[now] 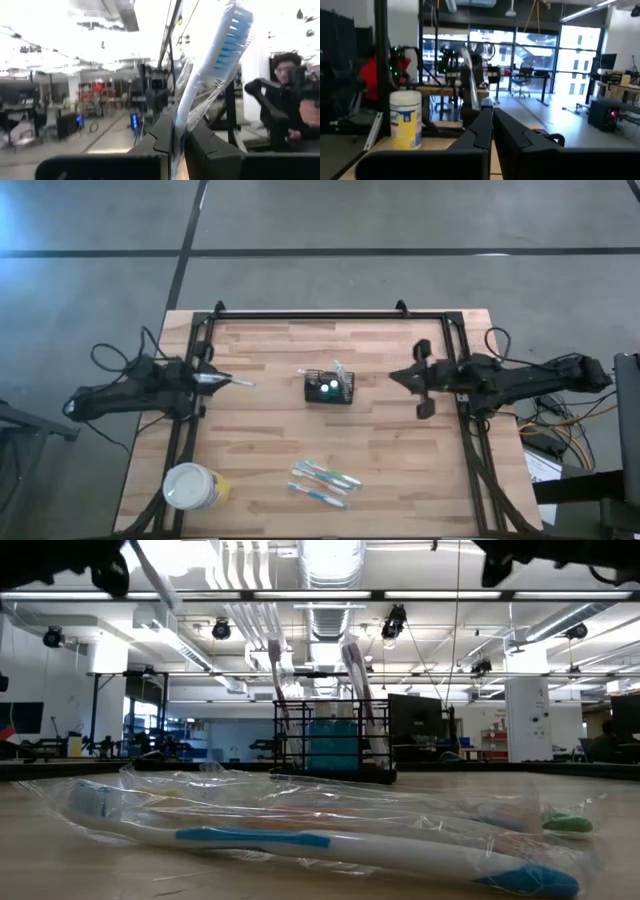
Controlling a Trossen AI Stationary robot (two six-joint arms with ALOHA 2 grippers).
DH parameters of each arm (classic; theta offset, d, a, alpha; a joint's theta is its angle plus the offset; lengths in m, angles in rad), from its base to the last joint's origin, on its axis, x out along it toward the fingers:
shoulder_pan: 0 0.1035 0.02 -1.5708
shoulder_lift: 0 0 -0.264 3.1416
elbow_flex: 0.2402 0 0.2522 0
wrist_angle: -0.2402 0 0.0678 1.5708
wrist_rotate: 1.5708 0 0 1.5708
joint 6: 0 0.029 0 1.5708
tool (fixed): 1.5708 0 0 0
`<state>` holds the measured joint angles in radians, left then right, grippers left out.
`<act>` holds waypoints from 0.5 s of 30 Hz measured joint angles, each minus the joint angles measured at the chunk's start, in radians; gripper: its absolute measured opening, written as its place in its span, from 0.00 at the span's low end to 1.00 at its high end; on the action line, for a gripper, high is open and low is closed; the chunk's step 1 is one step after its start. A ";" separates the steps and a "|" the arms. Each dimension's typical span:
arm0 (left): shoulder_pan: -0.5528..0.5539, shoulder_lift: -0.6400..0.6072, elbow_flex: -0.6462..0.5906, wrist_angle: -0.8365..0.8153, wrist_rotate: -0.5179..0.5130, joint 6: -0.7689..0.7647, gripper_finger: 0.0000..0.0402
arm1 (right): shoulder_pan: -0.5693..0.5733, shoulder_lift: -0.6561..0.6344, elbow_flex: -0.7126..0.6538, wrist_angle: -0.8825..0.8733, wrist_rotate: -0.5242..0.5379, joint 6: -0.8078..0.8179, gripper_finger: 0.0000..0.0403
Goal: Pick & Place toothbrushing station
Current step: Put the top blue toothbrush into the black organizer
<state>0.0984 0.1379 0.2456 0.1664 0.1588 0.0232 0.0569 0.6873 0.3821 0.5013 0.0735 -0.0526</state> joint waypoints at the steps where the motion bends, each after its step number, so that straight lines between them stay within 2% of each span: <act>1: 0.000 -0.018 -0.016 -0.017 -0.004 -0.003 0.06 | 0.000 -0.035 -0.025 0.001 0.000 0.004 0.03; 6: 0.000 -0.077 -0.065 -0.028 -0.011 -0.021 0.06 | 0.002 -0.191 -0.138 0.017 0.005 0.023 0.02; 15: 0.000 -0.087 -0.141 -0.057 -0.023 -0.021 0.06 | 0.002 -0.403 -0.312 0.059 0.007 0.035 0.02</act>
<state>0.0982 0.0513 0.1042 0.1095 0.1361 0.0017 0.0586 0.2840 0.0700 0.5600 0.0803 -0.0179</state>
